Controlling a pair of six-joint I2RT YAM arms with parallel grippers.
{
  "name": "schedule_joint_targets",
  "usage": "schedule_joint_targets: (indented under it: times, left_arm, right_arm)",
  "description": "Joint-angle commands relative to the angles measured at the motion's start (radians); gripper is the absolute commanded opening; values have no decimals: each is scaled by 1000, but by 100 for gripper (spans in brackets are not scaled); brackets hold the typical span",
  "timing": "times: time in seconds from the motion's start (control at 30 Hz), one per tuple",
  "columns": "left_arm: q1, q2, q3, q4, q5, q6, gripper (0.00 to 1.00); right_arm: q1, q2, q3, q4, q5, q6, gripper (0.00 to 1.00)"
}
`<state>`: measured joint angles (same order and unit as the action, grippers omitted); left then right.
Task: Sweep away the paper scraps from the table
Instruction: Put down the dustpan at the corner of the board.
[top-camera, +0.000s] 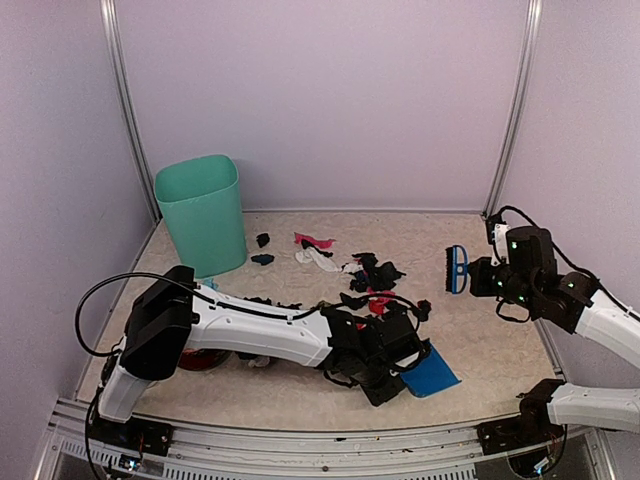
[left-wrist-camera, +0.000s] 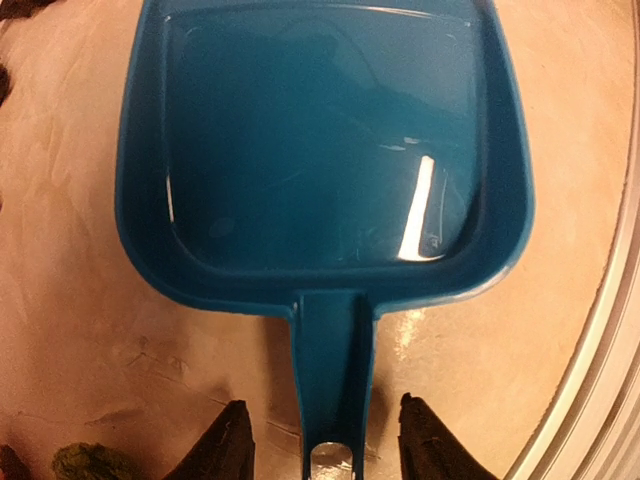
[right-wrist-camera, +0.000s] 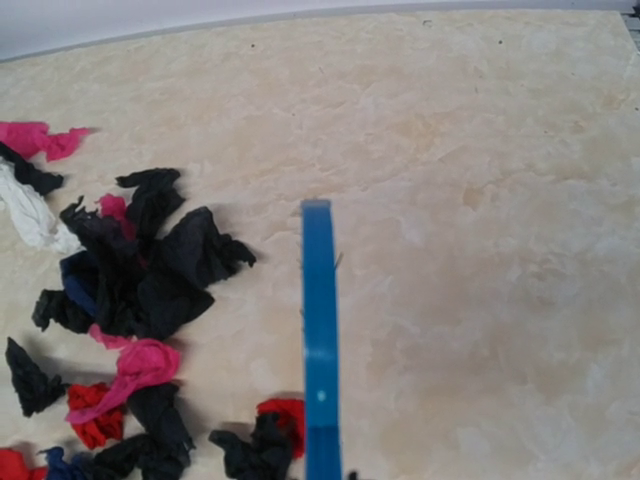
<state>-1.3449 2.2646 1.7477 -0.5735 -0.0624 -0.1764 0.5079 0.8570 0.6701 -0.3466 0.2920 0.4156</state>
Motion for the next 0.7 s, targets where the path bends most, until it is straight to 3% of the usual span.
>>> schedule_joint_targets:
  times: [0.0,0.07,0.23,0.47,0.67]
  left_arm:
    - [-5,-54,-68,71,-51,-13,56]
    - [-16,-92,-127,127,-75,-14,67]
    - [-37,-199,-312,330,-108,-24,79]
    - [-44,-285,-550,655,-109,-33,80]
    - [-37,-253,-621,821,-82,-32,77]
  right_arm:
    - [-14,-24,-10,20,-13,5,0]
    - [-13,-30,-10,20,-18,6,0]
    - [-14,-47,-18,20,-36,9,0]
    - [-15,-56,-27,30,-69,15,0]
    - [-15,-66,-23,19,-85,17,0]
